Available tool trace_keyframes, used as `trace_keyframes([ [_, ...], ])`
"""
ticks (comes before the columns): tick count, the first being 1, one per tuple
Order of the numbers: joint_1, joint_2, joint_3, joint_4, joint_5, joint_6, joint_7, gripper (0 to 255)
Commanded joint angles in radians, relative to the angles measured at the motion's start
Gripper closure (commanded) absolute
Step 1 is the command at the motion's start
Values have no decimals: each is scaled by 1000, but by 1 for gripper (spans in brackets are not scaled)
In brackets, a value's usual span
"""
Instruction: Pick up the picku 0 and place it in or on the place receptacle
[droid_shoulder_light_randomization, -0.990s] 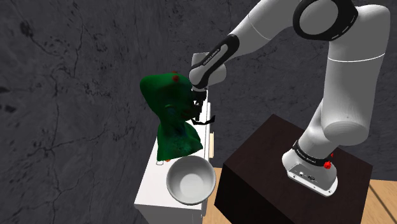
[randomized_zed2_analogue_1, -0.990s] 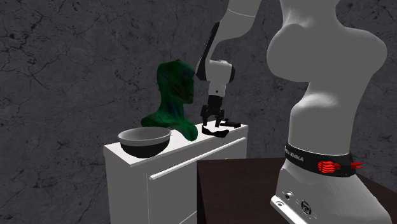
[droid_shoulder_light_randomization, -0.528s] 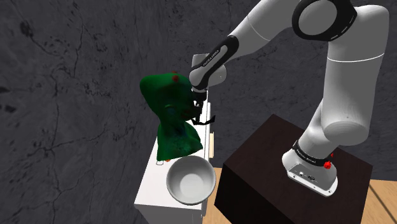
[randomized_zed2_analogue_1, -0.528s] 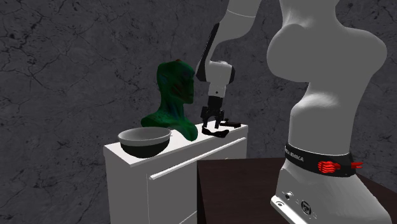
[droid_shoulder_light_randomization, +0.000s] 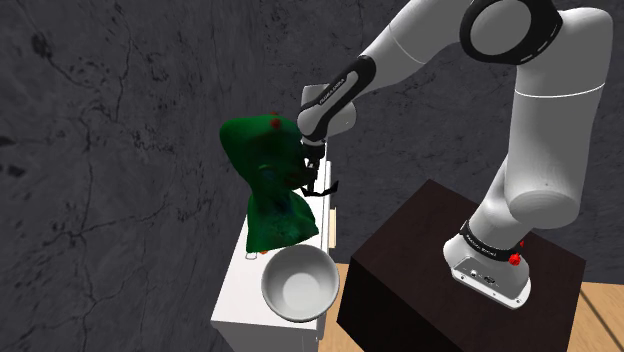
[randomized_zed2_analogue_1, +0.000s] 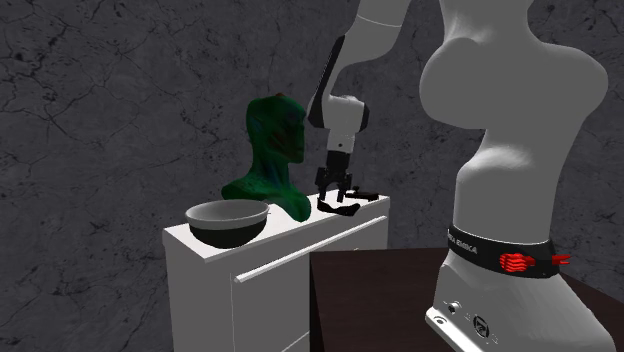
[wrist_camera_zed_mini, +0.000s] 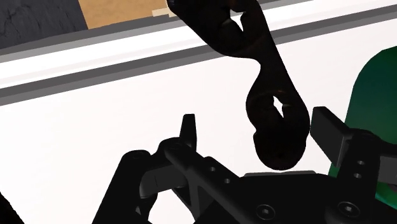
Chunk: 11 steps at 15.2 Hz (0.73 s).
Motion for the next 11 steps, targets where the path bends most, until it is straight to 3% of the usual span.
trace_keyframes([
  [1,2,14,4,3,-2,-3,-7,255],
  [11,7,-92,-8,7,-34,-111,32,255],
])
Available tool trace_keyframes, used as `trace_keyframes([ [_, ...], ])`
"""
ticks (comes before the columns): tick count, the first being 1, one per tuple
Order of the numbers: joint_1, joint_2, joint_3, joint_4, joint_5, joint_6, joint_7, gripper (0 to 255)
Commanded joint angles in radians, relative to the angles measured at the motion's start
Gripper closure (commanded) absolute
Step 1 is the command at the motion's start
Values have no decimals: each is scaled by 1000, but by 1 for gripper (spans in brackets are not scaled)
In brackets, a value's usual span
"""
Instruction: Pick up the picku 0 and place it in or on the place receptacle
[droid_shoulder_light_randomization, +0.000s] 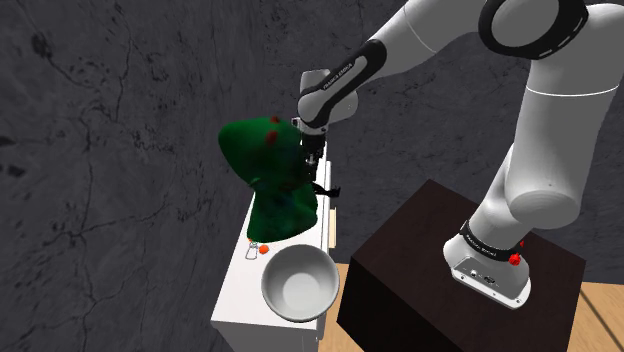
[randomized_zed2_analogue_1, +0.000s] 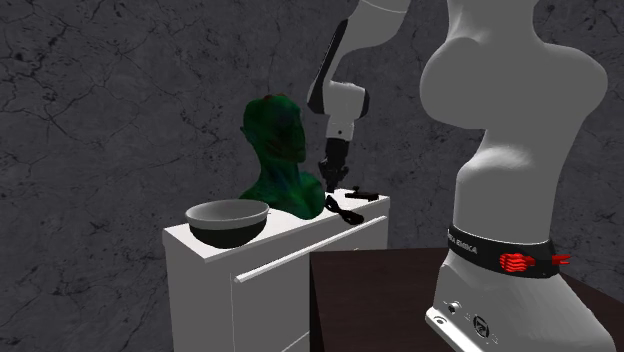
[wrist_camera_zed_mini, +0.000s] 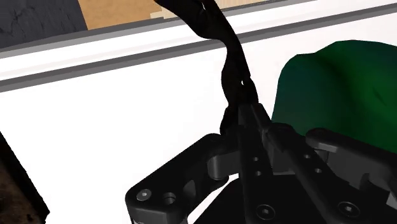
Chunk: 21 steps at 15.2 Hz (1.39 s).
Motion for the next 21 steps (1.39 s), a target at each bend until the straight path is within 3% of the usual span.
trace_keyframes([
  [1,0,0,0,0,0,0,0,255],
  [2,0,0,0,0,0,0,0,0],
  [4,75,-123,-17,-240,-144,288,82,0],
  [5,113,-165,-38,-348,-274,433,178,0],
  [6,153,-191,-85,-442,-506,569,359,0],
  [7,204,-197,-164,-487,-764,645,565,0],
  [8,227,-178,-189,-482,-766,660,568,0],
  [15,247,-52,-226,-441,-805,749,608,0],
  [21,248,-52,-227,-441,-804,749,608,0],
])
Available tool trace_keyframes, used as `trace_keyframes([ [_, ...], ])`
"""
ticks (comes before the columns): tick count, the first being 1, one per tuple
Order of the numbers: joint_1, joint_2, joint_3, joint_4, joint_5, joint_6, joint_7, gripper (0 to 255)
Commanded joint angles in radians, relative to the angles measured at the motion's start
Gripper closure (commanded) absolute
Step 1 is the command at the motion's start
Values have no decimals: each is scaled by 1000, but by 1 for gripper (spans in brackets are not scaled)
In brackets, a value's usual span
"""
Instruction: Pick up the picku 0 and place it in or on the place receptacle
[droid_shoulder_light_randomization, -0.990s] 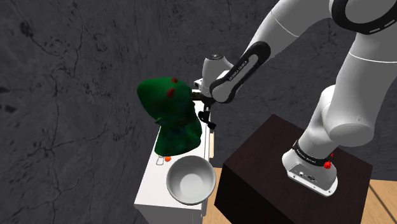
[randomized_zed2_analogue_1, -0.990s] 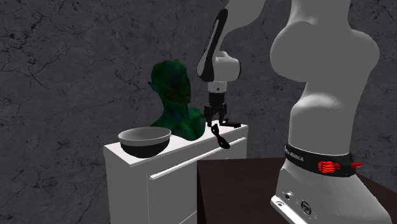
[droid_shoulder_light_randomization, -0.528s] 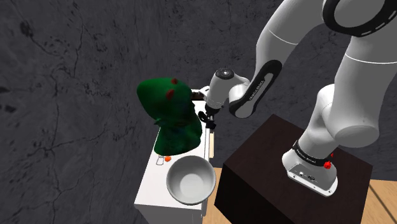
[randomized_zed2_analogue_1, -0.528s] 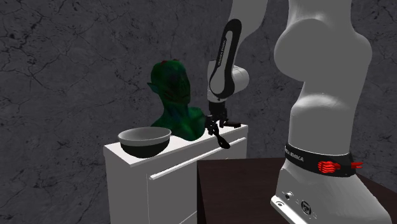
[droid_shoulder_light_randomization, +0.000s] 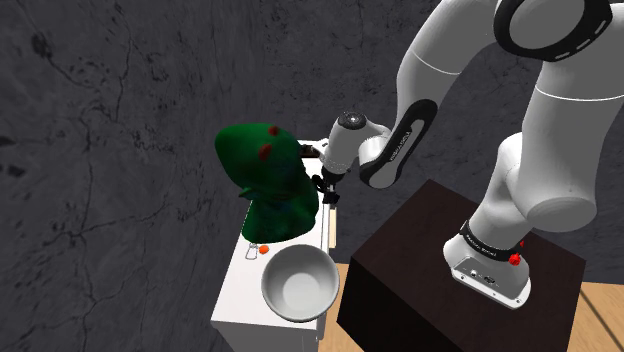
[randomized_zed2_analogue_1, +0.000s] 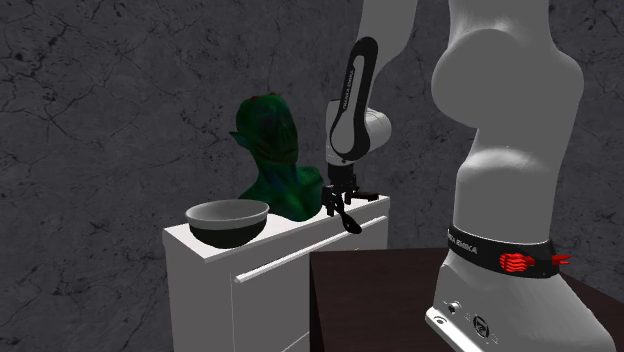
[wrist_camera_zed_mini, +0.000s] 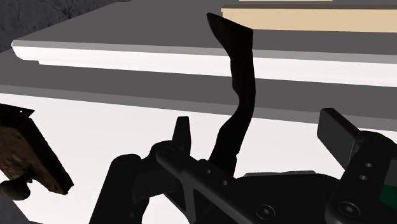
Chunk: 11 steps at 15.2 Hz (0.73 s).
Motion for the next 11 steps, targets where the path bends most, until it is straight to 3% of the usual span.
trace_keyframes([
  [1,0,0,0,0,0,0,0,0],
  [2,0,0,0,0,0,0,0,255],
  [11,0,0,0,0,0,0,0,255],
])
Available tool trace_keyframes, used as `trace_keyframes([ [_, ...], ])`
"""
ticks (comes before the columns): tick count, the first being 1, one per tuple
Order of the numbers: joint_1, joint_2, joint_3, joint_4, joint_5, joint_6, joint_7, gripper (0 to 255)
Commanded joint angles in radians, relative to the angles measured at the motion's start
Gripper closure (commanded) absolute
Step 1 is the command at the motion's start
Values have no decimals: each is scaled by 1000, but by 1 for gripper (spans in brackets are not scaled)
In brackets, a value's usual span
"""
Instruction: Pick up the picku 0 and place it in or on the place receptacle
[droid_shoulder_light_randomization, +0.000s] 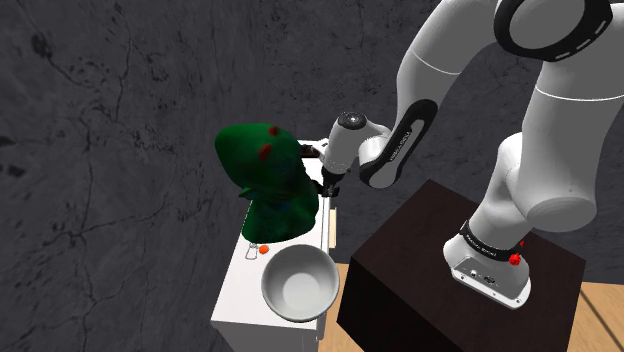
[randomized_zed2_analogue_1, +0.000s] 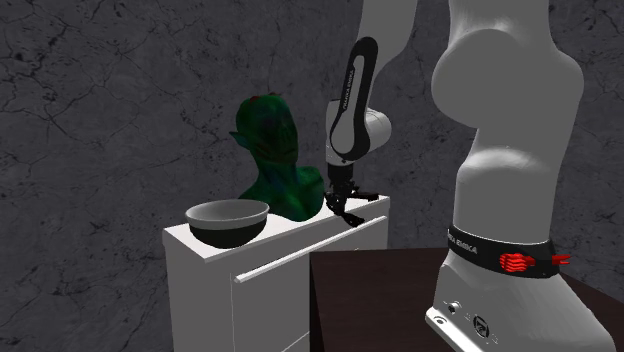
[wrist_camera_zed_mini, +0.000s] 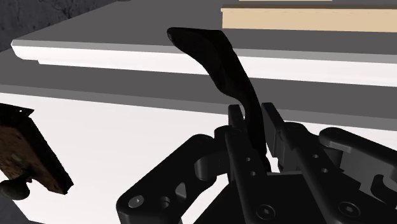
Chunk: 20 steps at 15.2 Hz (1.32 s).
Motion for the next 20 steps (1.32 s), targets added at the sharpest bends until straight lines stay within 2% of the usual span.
trace_keyframes([
  [1,-8,-17,9,-4,9,-14,-11,255],
  [9,-40,-152,59,-23,96,-131,-99,255],
  [20,-32,-315,73,-17,181,-300,-183,255],
])
